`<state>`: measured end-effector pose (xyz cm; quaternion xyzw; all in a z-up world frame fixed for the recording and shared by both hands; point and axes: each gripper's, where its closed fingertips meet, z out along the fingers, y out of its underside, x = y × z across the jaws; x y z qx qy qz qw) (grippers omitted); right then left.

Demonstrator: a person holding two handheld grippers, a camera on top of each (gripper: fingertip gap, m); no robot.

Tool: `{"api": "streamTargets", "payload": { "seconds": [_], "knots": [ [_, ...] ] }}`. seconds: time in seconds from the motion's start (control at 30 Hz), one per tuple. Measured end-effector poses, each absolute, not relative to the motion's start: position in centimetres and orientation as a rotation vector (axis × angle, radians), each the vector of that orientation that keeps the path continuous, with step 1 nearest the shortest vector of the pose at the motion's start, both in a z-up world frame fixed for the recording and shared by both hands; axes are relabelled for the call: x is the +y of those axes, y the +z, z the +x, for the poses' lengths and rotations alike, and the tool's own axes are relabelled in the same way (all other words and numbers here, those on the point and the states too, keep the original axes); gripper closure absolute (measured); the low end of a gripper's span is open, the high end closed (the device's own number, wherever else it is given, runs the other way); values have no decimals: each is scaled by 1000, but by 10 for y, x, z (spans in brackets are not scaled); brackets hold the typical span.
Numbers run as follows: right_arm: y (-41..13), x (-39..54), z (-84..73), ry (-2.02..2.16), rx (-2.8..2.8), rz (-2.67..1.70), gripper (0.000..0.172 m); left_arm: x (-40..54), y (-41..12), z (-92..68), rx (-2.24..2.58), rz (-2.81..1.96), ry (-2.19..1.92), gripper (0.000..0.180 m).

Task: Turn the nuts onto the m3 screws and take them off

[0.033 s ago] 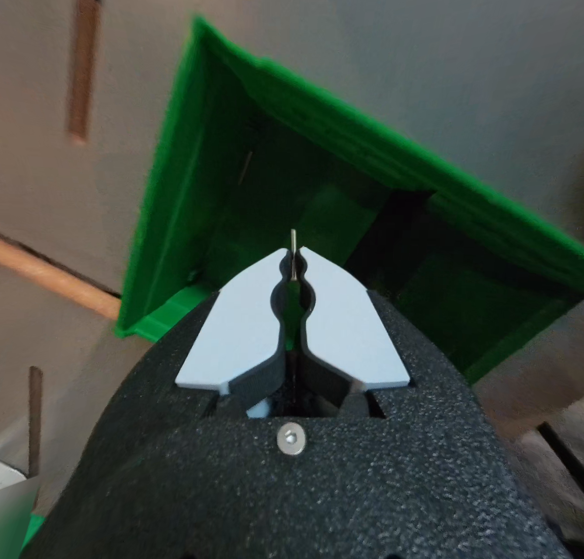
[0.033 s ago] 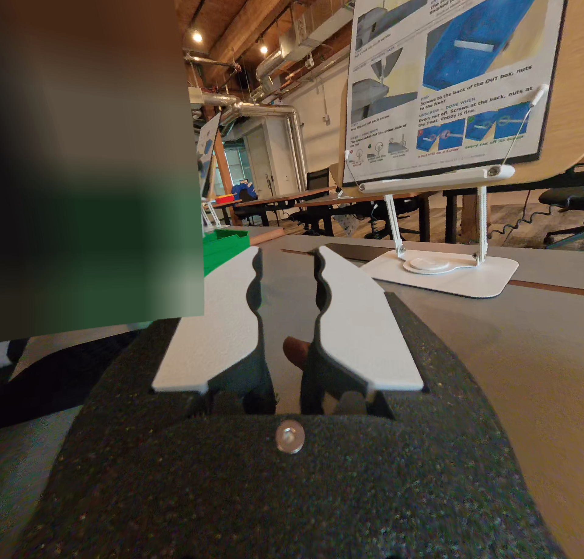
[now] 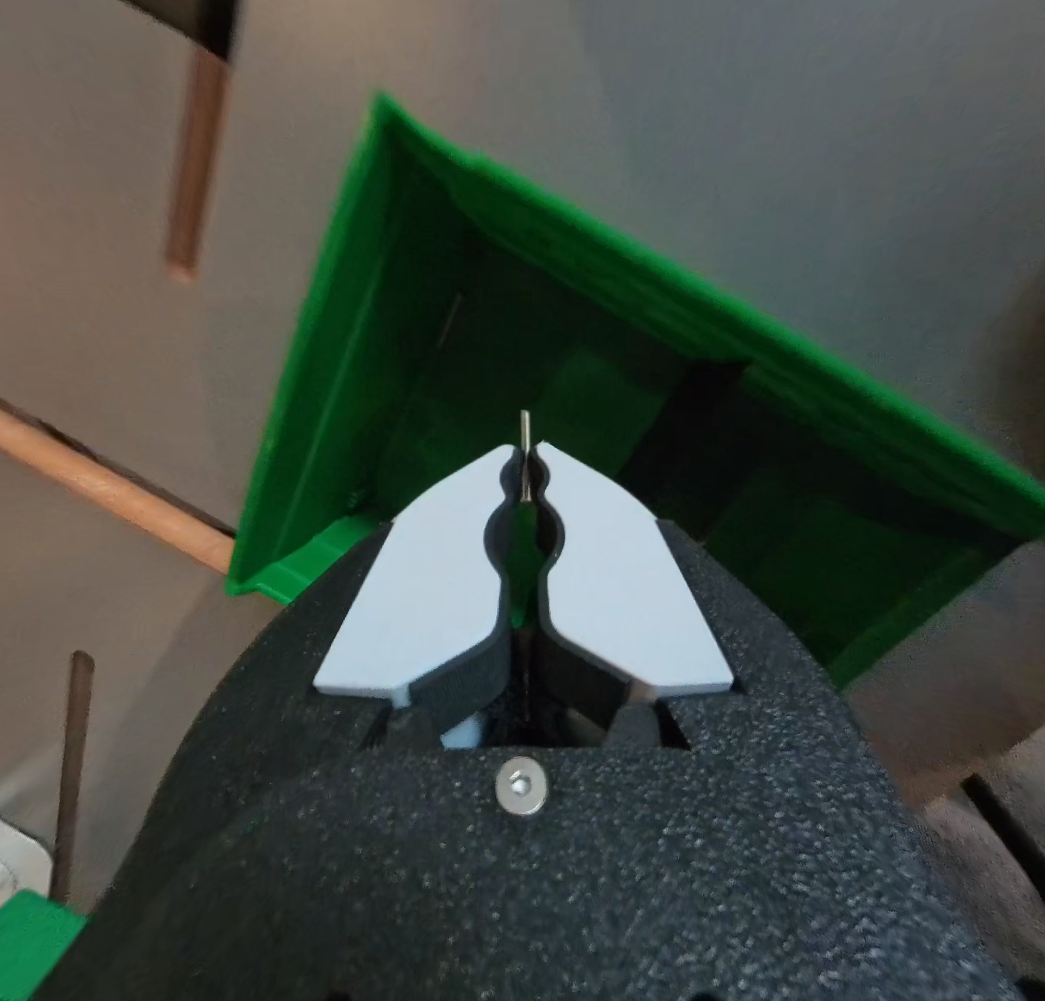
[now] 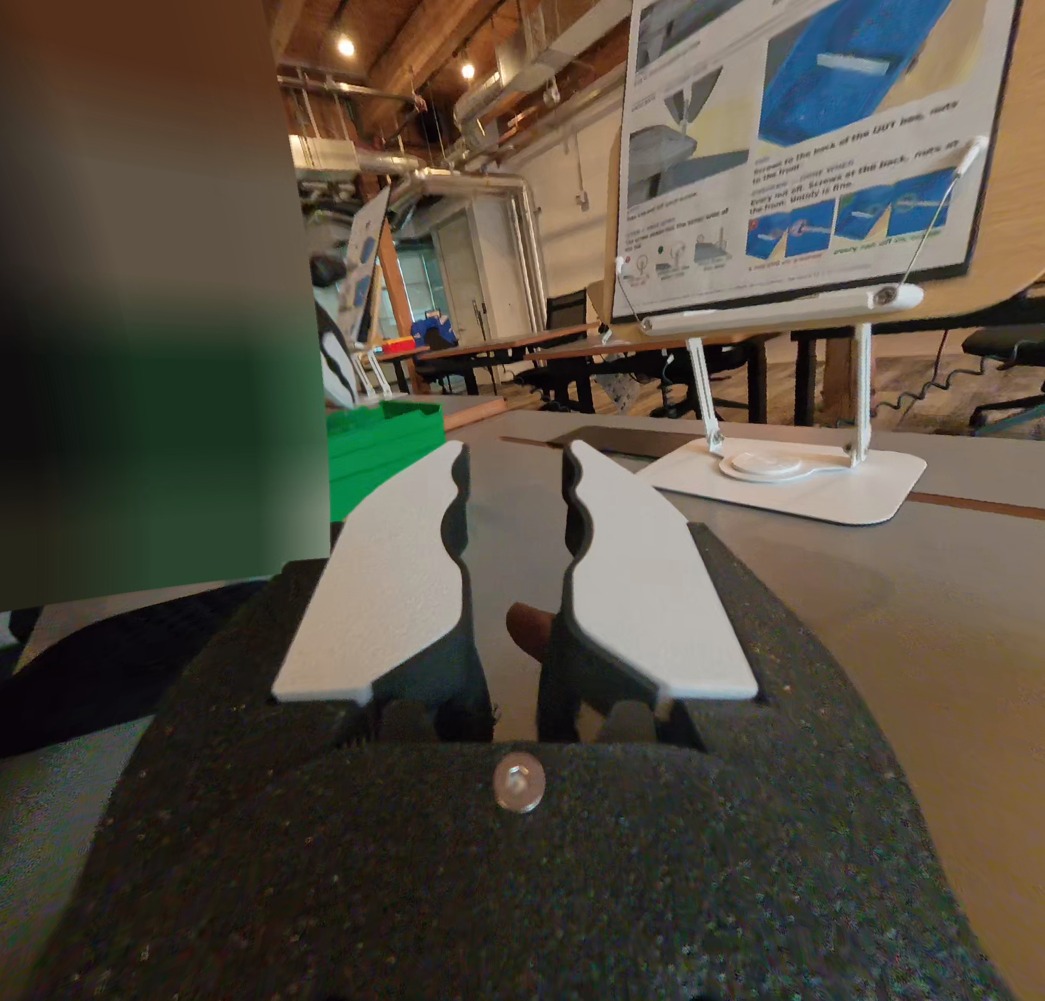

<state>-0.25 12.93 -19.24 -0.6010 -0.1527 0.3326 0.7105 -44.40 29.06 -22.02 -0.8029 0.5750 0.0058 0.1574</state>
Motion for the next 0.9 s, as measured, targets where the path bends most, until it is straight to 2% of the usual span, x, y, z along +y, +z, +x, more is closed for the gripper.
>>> {"api": "streamTargets", "payload": {
  "seconds": [0.17, 0.43, 0.73, 0.9],
  "knots": [
    [-213, 135, -15, 699, -401, -1463, 141, 252, -180, -389, 1586, -2115, -137, 179],
    [-224, 132, -31, 659, -502, -1513, 141, 172, -180, -281, 1595, -1940, -458, 179],
    [-217, 128, -25, 784, -402, -1483, 141, 117, -281, -246, 1559, -2290, -494, 179],
    [-218, 127, -27, 812, -391, -1481, 141, 115, -315, -242, 1565, -2432, -403, 179]
  ]
}}
